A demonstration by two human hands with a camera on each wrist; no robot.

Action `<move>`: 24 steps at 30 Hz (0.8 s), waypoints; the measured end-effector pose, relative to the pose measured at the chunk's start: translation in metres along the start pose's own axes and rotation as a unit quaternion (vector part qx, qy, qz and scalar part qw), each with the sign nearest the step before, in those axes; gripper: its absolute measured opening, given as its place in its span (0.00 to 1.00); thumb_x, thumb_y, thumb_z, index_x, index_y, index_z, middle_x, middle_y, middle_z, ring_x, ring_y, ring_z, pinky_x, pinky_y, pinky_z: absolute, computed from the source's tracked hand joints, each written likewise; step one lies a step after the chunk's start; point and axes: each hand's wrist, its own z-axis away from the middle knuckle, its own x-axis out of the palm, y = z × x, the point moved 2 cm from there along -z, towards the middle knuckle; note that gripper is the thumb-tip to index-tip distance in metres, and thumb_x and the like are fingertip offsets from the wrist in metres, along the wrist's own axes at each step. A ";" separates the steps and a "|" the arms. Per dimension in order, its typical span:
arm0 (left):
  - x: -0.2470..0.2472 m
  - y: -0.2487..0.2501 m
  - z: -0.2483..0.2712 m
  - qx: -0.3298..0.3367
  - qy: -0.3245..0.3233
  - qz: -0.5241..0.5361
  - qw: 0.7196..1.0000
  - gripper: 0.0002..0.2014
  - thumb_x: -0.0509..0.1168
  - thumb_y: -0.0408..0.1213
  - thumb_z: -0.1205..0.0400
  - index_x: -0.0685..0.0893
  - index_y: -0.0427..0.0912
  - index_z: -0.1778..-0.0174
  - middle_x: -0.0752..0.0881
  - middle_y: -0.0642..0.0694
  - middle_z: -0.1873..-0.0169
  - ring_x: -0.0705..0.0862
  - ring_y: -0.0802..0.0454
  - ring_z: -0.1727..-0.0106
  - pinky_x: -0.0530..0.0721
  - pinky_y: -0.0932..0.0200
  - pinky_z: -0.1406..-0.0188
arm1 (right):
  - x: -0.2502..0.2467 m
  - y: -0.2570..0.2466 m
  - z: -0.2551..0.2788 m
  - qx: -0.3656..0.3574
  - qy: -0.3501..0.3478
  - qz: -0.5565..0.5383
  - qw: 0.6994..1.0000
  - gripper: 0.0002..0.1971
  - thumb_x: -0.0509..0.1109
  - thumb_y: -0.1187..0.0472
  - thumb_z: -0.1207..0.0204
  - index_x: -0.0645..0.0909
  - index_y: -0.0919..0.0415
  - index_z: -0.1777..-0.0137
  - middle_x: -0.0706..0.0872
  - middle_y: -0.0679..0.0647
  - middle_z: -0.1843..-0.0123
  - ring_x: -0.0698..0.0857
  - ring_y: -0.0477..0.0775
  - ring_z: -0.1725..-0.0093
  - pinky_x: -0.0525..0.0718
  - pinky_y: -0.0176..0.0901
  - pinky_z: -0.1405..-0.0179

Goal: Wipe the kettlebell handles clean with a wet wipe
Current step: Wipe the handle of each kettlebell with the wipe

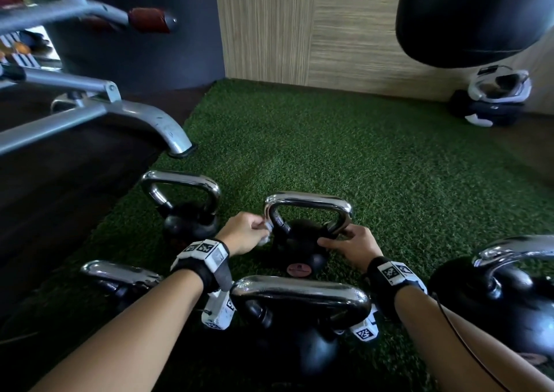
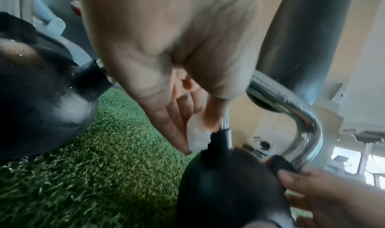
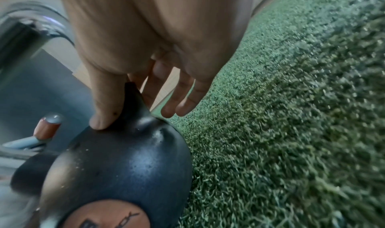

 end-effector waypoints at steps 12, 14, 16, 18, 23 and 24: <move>-0.007 0.037 -0.027 0.031 0.007 -0.091 0.995 0.23 0.71 0.55 0.17 0.89 0.35 0.60 0.92 0.41 0.66 0.87 0.49 0.70 0.80 0.57 0.70 | -0.035 -0.016 0.007 -0.024 -0.164 0.077 0.983 0.19 0.81 0.80 0.32 0.92 0.51 0.65 0.93 0.46 0.68 0.89 0.39 0.70 0.85 0.34 0.67; -0.006 0.047 -0.035 0.026 0.019 -0.095 0.995 0.17 0.73 0.52 0.18 0.90 0.40 0.55 0.89 0.47 0.67 0.85 0.56 0.72 0.77 0.65 0.76 | -0.035 -0.022 0.011 -0.015 -0.197 0.087 0.977 0.23 0.77 0.81 0.29 0.93 0.48 0.67 0.93 0.46 0.68 0.90 0.38 0.69 0.87 0.33 0.65; -0.002 0.056 -0.045 0.032 0.027 -0.098 0.994 0.14 0.75 0.49 0.18 0.92 0.40 0.54 0.88 0.49 0.67 0.83 0.59 0.72 0.75 0.66 0.74 | -0.030 -0.032 0.018 -0.010 -0.248 0.094 0.964 0.20 0.77 0.77 0.26 0.94 0.46 0.61 0.96 0.47 0.59 0.94 0.43 0.60 0.90 0.38 0.56; 0.003 0.070 -0.048 0.038 0.034 -0.094 0.994 0.10 0.76 0.44 0.18 0.94 0.40 0.55 0.89 0.46 0.65 0.85 0.53 0.66 0.76 0.64 0.65 | -0.021 -0.038 0.022 -0.003 -0.281 0.096 0.955 0.16 0.77 0.75 0.24 0.94 0.50 0.51 0.97 0.49 0.52 0.95 0.49 0.52 0.92 0.41 0.50; 0.014 0.087 -0.055 0.001 0.017 -0.012 1.000 0.13 0.65 0.36 0.13 0.88 0.39 0.63 0.84 0.47 0.67 0.85 0.47 0.65 0.82 0.65 0.69 | 0.000 -0.038 0.016 0.009 -0.244 0.059 0.968 0.13 0.71 0.75 0.19 0.93 0.60 0.44 0.96 0.58 0.46 0.93 0.52 0.54 0.93 0.44 0.50; 0.016 0.083 -0.058 -0.016 -0.008 0.019 1.000 0.14 0.65 0.39 0.13 0.87 0.38 0.63 0.86 0.44 0.66 0.85 0.46 0.64 0.88 0.59 0.63 | 0.000 -0.036 0.012 0.006 -0.205 0.044 0.978 0.11 0.73 0.72 0.19 0.93 0.59 0.45 0.95 0.58 0.48 0.92 0.50 0.58 0.92 0.43 0.55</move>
